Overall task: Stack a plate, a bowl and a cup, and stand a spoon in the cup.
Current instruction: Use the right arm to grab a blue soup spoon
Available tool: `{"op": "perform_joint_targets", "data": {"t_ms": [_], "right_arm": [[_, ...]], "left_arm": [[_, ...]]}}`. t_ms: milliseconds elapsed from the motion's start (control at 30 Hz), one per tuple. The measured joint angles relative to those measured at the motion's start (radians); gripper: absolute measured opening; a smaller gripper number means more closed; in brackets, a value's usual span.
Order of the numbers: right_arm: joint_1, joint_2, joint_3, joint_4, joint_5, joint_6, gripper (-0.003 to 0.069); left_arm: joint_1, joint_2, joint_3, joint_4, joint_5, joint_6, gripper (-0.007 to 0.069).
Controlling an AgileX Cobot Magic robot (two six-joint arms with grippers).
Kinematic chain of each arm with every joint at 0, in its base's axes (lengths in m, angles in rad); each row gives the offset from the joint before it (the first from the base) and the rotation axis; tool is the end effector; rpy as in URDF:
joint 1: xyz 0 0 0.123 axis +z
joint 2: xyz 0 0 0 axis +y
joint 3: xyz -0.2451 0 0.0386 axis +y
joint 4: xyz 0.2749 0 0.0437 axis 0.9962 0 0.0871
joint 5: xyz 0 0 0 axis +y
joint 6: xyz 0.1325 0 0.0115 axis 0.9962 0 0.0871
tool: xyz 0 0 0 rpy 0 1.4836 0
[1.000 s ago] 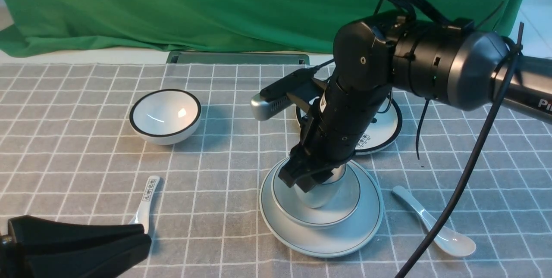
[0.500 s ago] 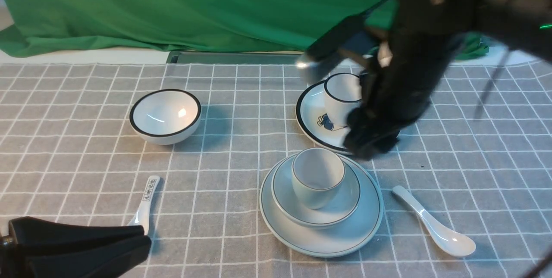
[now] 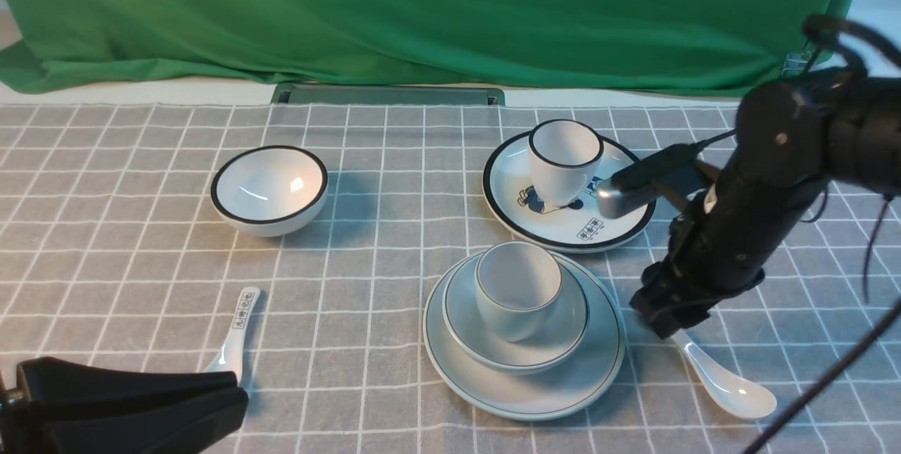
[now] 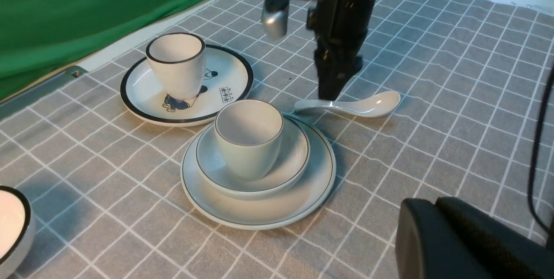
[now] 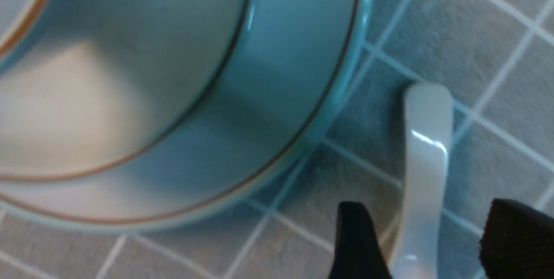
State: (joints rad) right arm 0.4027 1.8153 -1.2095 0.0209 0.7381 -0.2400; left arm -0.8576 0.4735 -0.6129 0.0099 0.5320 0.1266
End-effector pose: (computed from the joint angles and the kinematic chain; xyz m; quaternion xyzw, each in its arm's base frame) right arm 0.3568 0.1540 0.1044 -0.3057 0.9391 0.0208 0.1552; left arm 0.1264 -0.1451 0.3105 0.3827 0.7098 -0.2071 0.5539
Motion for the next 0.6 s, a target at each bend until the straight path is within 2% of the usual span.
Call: {"op": "perform_joint_targets", "data": {"t_ms": [400,500,533,600], "right_arm": [[-0.031,0.126,-0.012,-0.001,-0.046,-0.025,0.0405],[-0.031,0.129,-0.014,-0.001,-0.039,-0.033,0.0202],[-0.031,0.127,-0.015,-0.002,-0.033,-0.033,0.0155],[-0.031,0.112,-0.011,-0.001,-0.018,-0.033,0.0167]], "left_arm": [[0.0,0.0,0.0,-0.016,0.002,0.001,0.0009],[0.0,0.0,0.0,-0.02,0.002,0.0,0.0009],[0.0,0.0,0.0,-0.02,0.004,0.0,0.0009],[0.0,0.0,0.0,-0.021,0.008,0.0,0.0009]]}}
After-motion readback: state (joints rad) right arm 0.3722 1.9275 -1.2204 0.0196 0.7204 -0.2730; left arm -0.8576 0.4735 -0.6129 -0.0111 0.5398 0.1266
